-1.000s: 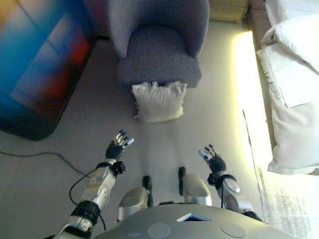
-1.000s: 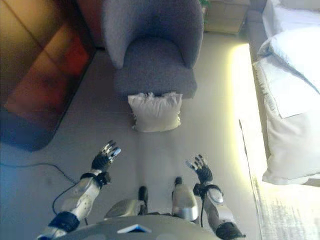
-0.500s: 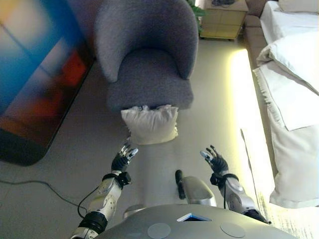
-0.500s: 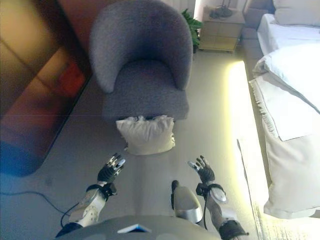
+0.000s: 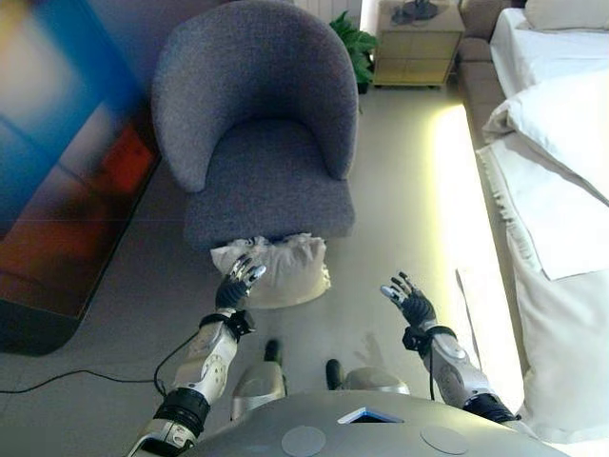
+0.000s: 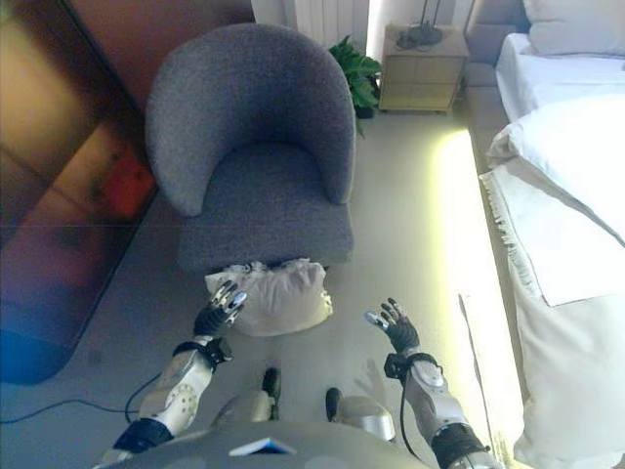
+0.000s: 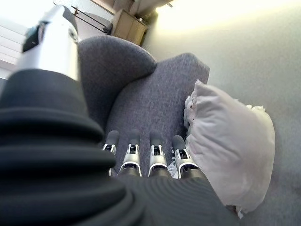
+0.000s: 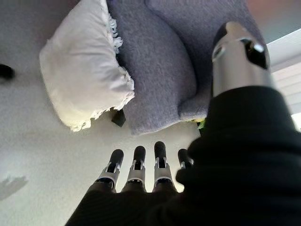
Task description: Pick up the cushion and take it to the sofa
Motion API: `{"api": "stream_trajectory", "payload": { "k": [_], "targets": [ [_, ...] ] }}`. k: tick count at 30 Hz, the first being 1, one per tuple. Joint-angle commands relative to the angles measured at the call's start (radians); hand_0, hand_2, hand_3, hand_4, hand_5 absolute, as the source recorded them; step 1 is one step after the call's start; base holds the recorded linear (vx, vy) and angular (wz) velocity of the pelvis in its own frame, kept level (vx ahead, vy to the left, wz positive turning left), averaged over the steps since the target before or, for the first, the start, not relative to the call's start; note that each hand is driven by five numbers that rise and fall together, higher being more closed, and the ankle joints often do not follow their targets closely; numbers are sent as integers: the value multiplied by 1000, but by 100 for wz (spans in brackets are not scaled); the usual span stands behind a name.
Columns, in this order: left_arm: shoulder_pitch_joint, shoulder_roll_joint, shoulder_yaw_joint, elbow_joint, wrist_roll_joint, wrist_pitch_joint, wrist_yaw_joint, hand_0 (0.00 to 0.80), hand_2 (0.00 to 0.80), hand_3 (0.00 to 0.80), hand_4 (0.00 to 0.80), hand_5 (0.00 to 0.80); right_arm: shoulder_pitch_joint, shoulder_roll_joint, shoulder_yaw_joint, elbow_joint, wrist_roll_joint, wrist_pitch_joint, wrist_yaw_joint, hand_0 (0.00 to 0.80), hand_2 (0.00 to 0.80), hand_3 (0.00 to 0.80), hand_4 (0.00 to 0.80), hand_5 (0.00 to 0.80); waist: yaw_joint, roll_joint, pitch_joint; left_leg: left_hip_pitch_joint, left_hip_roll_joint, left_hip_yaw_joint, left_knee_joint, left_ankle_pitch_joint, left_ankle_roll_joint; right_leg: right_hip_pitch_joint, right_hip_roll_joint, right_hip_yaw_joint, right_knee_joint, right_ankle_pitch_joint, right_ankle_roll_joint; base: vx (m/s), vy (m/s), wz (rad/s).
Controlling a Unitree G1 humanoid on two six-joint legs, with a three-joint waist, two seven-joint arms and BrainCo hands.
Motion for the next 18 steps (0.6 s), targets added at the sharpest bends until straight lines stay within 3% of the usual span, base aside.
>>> {"api": "stream_trajectory", "payload": {
  "k": [1, 5, 7, 8, 10, 12, 14, 18],
  "targets": [
    [-1, 9, 49, -70, -31, -56, 3, 0, 0, 0, 0, 0, 4, -2, -4, -53, -43, 0, 50, 0, 0, 0, 0, 0, 1, -18, 5, -124, 12, 47, -22, 170, 12, 34, 0, 18, 36, 15, 114, 345, 126, -37],
    [6, 4, 48, -49, -30, -67, -14, 0, 0, 0, 0, 0, 24, 0, 0, -56, -58, -3, 58, 0, 0, 0, 0, 0, -2, 1, -3, -147, 41, 135, -22, 187, 0, 75, -1, -23, 75, -56, 113, 387, 151, -27],
    [0, 11, 54, -49, -34, -58, -31, 0, 0, 0, 0, 0, 24, 0, -1, -65, -58, 0, 48, 0, 0, 0, 0, 0, -5, 2, -5, -116, 31, 204, 5, 173, 20, 88, -13, -54, 97, -71, 118, 406, 215, -24],
    [2, 13, 52, -61, -31, -56, -23, 0, 0, 0, 0, 0, 19, 3, 9, -74, -56, 2, 34, 0, 0, 0, 0, 0, -1, 0, -10, -105, 12, 213, 38, 160, 37, 95, -25, -68, 112, -77, 122, 416, 230, -35],
    [9, 22, 46, -75, -24, -48, -11, 0, 0, 0, 0, 0, 3, 12, 20, -73, -39, 10, 3, 0, 0, 0, 0, 0, 16, -8, -17, -101, -20, 179, 60, 155, 47, 101, -49, -82, 143, -49, 147, 372, 181, -27],
    [-5, 23, 57, -41, -5, -63, -37, 0, 0, 0, 0, 0, -30, 28, 19, -51, -14, 15, -1, 0, 0, 0, 0, 0, 28, -19, -25, -95, -49, 177, 120, 108, 83, 98, -83, -98, 201, -8, 177, 325, 150, -7],
    [-9, 41, 46, -51, 2, -69, -22, 0, 0, 0, 0, 0, -41, 50, 35, -44, -18, -8, -6, 0, 0, 0, 0, 0, 38, -22, -36, -64, -70, 169, 124, 81, 118, 54, -113, -134, 379, 89, 214, 300, 164, 2],
    [-17, 65, 54, -45, 10, -58, -21, 0, 0, 0, 0, 0, -33, 78, 47, -50, -9, -24, -30, 0, 0, 0, 0, 0, 27, -4, -40, 1, -89, 159, 127, 38, 147, -53, -109, -144, 619, 190, 220, 263, 179, 8]
  ]
}}
